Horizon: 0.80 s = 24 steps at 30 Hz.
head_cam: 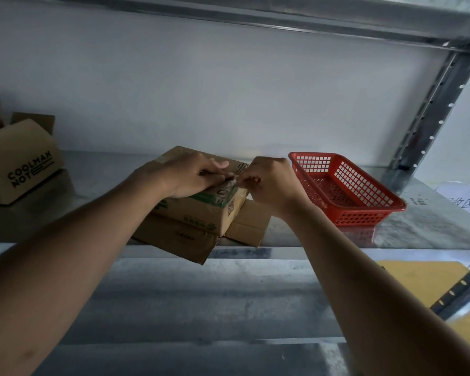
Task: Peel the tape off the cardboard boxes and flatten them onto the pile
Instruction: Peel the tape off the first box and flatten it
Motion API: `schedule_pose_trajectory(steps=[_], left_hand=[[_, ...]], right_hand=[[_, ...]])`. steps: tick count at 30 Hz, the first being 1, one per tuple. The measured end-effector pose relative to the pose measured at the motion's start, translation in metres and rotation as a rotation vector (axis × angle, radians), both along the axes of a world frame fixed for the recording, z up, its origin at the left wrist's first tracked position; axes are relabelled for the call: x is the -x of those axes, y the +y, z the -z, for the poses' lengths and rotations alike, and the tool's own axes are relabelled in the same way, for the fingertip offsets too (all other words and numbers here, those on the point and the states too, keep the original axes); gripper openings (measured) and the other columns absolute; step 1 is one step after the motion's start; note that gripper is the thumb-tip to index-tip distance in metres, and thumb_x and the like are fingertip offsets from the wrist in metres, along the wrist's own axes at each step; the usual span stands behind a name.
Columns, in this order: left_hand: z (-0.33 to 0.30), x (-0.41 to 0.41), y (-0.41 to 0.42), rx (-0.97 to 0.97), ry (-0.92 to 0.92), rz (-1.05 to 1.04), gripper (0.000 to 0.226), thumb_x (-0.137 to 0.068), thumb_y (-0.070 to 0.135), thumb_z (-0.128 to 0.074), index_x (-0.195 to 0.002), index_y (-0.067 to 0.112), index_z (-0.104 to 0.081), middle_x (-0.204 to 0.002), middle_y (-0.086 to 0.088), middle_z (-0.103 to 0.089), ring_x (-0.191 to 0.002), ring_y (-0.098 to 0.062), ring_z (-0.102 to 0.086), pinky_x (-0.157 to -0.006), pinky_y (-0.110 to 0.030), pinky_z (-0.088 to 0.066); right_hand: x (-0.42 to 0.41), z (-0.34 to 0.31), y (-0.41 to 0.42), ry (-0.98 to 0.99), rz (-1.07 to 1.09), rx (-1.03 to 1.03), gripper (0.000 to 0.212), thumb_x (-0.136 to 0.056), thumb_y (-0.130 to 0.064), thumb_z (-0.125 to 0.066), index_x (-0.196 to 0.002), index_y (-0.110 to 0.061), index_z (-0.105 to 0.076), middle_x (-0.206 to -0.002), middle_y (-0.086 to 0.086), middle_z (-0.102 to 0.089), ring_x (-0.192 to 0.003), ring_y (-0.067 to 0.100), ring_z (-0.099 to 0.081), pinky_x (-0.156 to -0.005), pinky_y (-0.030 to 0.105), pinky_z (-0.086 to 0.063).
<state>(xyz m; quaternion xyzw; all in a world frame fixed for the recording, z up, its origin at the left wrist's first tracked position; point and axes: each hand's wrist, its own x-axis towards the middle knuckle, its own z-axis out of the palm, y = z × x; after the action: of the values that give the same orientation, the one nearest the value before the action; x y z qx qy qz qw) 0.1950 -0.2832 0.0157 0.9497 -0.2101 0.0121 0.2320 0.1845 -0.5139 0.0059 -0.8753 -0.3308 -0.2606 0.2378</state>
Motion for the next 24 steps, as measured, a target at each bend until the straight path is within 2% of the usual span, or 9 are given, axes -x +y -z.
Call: schedule_pose_trajectory(steps=[3, 7, 9, 11, 13, 16, 18, 21, 24], left_hand=[[-0.001, -0.002, -0.001, -0.052, -0.014, -0.005, 0.033, -0.106, 0.051, -0.047, -0.135, 0.048, -0.064, -0.162, 0.024, -0.032, -0.152, -0.012, -0.031, -0.108, -0.029, -0.025], [0.000, -0.002, -0.004, -0.108, -0.053, -0.031, 0.036, -0.107, 0.053, -0.043, -0.132, 0.045, -0.068, -0.164, 0.016, -0.034, -0.151, -0.021, -0.035, -0.111, -0.035, -0.030], [0.000, -0.002, -0.008, -0.110, -0.068, -0.039, 0.038, -0.109, 0.047, -0.042, -0.130, 0.034, -0.071, -0.164, 0.009, -0.036, -0.148, -0.025, -0.040, -0.115, -0.040, -0.033], [-0.001, 0.000, -0.012, -0.107, -0.082, -0.043, 0.038, -0.109, 0.041, -0.042, -0.127, 0.025, -0.071, -0.164, 0.003, -0.037, -0.145, -0.027, -0.045, -0.112, -0.039, -0.036], [-0.002, 0.002, -0.015, -0.126, -0.095, -0.052, 0.034, -0.109, 0.041, -0.043, -0.121, 0.029, -0.073, -0.164, 0.003, -0.037, -0.145, -0.029, -0.045, -0.110, -0.040, -0.036], [0.000, 0.002, -0.016, -0.081, -0.098, -0.087, 0.036, -0.108, 0.043, -0.047, -0.136, 0.032, -0.066, -0.164, 0.006, -0.036, -0.147, -0.027, -0.042, -0.114, -0.046, -0.038], [0.003, 0.000, -0.016, -0.012, -0.077, -0.095, 0.040, -0.106, 0.047, -0.050, -0.141, 0.031, -0.062, -0.164, 0.007, -0.037, -0.148, -0.024, -0.040, -0.117, -0.045, -0.036], [0.006, -0.004, -0.016, 0.015, -0.057, -0.101, 0.045, -0.105, 0.052, -0.051, -0.142, 0.031, -0.062, -0.164, 0.011, -0.037, -0.151, -0.021, -0.037, -0.120, -0.044, -0.031], [0.007, -0.006, -0.014, 0.033, -0.048, -0.120, 0.045, -0.105, 0.049, -0.052, -0.145, 0.029, -0.059, -0.164, 0.013, -0.036, -0.151, -0.020, -0.035, -0.120, -0.042, -0.029]], right_hand=[[0.006, -0.008, -0.003, 0.022, -0.008, -0.048, 0.021, -0.084, -0.001, -0.074, -0.084, -0.018, -0.084, -0.085, -0.002, -0.077, -0.074, 0.012, -0.069, -0.068, 0.031, -0.056], [0.013, -0.014, -0.010, 0.186, -0.044, -0.128, 0.013, -0.084, -0.008, -0.079, -0.084, -0.020, -0.083, -0.079, -0.009, -0.077, -0.071, 0.000, -0.069, -0.070, 0.016, -0.055], [0.016, -0.016, -0.012, 0.290, -0.106, -0.175, 0.010, -0.084, -0.012, -0.082, -0.085, -0.021, -0.081, -0.076, -0.008, -0.077, -0.072, 0.003, -0.072, -0.071, 0.021, -0.060], [0.017, -0.019, -0.012, 0.405, -0.186, -0.232, 0.012, -0.084, -0.013, -0.082, -0.085, -0.025, -0.080, -0.077, -0.003, -0.077, -0.073, 0.012, -0.075, -0.075, 0.035, -0.064], [0.014, -0.018, -0.010, 0.473, -0.205, -0.326, 0.013, -0.086, -0.014, -0.082, -0.086, -0.027, -0.079, -0.084, 0.001, -0.077, -0.078, 0.016, -0.075, -0.079, 0.045, -0.064], [0.007, -0.008, -0.008, 0.512, -0.129, -0.433, 0.004, -0.089, -0.016, -0.081, -0.093, -0.017, -0.080, -0.107, 0.003, -0.073, -0.095, 0.019, -0.074, -0.083, 0.046, -0.063], [0.004, 0.001, -0.006, 0.609, -0.114, -0.557, 0.007, -0.092, -0.012, -0.077, -0.097, -0.009, -0.079, -0.100, 0.006, -0.077, -0.088, 0.020, -0.076, -0.082, 0.044, -0.064], [0.003, 0.011, 0.001, 0.684, -0.134, -0.721, 0.010, -0.095, -0.006, -0.071, -0.104, -0.007, -0.075, -0.089, 0.007, -0.079, -0.073, 0.017, -0.075, -0.074, 0.035, -0.061], [0.003, 0.013, 0.004, 0.757, -0.142, -0.828, 0.027, -0.093, -0.008, -0.075, -0.115, -0.021, -0.069, -0.090, 0.011, -0.079, -0.077, 0.021, -0.075, -0.079, 0.038, -0.064]])
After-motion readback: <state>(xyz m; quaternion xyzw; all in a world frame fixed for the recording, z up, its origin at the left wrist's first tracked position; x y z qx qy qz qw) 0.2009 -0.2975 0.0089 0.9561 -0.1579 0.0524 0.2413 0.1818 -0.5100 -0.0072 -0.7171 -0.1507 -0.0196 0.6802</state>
